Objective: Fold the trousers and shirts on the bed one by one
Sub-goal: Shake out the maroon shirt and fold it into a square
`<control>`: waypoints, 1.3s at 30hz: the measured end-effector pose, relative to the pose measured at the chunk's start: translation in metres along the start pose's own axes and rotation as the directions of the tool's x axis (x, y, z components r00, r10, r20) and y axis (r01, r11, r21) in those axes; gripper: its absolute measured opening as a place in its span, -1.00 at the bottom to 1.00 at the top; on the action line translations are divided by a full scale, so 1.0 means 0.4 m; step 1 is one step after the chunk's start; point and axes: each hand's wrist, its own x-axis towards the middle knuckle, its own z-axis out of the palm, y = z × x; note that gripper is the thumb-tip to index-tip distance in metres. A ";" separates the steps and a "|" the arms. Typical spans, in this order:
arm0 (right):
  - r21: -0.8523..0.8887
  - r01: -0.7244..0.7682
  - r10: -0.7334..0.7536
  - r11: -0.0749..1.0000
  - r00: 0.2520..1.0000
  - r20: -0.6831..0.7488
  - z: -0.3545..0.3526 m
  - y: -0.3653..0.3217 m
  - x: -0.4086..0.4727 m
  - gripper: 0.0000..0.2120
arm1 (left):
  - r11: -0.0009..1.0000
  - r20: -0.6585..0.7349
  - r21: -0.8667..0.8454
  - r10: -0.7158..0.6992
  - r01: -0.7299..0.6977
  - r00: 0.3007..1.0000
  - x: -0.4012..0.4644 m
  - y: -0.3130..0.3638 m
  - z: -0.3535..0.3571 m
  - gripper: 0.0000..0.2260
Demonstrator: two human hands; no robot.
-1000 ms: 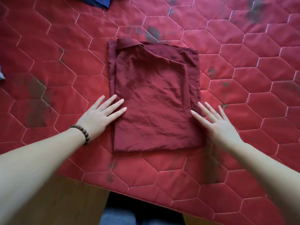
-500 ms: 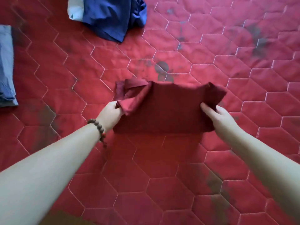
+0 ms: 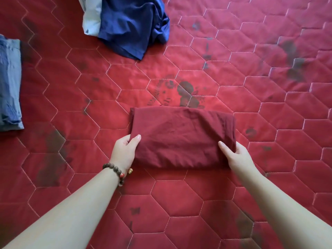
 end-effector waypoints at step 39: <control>-0.743 0.314 -0.378 0.591 0.922 0.088 0.079 0.049 0.037 -0.39 | 0.412 0.145 0.871 0.306 -0.269 0.941 -0.012 -0.069 0.058 -0.44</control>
